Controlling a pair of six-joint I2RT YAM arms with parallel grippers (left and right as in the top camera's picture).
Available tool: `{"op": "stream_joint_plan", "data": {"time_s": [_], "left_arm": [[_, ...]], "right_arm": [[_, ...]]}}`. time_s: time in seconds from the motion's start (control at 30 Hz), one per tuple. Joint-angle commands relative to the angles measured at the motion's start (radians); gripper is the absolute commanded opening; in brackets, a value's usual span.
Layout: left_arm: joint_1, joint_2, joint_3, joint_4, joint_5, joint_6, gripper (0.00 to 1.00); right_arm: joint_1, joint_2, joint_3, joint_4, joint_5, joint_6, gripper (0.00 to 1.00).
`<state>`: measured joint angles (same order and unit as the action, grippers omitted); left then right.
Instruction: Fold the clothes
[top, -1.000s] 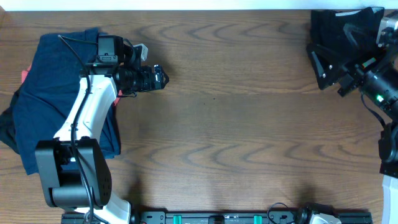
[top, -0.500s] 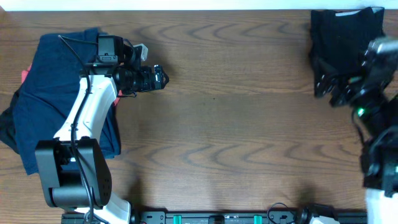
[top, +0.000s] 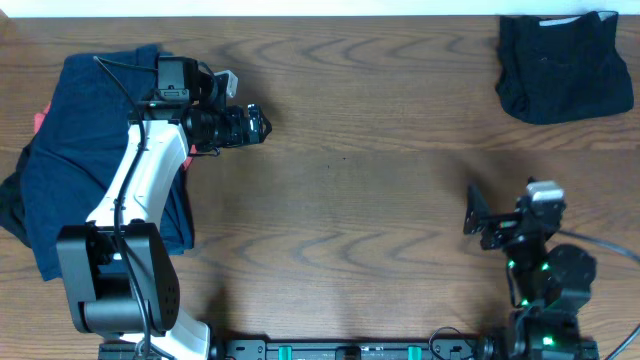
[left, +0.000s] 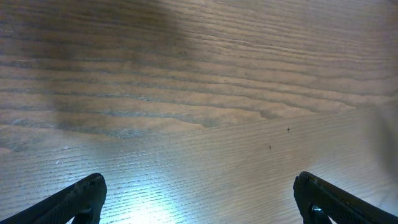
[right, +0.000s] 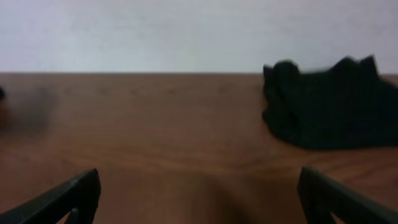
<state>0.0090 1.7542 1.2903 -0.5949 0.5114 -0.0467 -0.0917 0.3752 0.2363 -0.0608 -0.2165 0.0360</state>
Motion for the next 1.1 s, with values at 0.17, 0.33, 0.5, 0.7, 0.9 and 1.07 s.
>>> {"op": "stream_joint_plan", "data": {"time_s": [0.17,0.33,0.5,0.7,0.9,1.07], "left_arm": [[-0.006,0.006,-0.006,-0.003,-0.008,0.017,0.98],[-0.006,0.006,-0.006,-0.003,-0.008,0.016,0.98],[-0.006,0.006,-0.006,-0.003,-0.008,0.016,0.98],[-0.006,0.006,-0.006,-0.003,-0.008,0.016,0.98],[-0.006,0.006,-0.006,-0.003,-0.008,0.016,0.98],[-0.006,0.006,-0.006,-0.003,-0.008,0.016,0.98]], "right_arm": [[0.022,-0.209,-0.197,0.024,0.018,-0.007,0.99],[0.022,-0.301,-0.231,0.004,0.03,-0.008,0.99],[0.022,-0.365,-0.231,0.004,0.032,-0.008,0.99],[0.021,-0.369,-0.231,0.004,0.032,-0.008,0.99],[0.021,-0.369,-0.231,0.004,0.032,-0.008,0.99],[0.021,-0.369,-0.231,0.004,0.032,-0.008,0.99]]}}
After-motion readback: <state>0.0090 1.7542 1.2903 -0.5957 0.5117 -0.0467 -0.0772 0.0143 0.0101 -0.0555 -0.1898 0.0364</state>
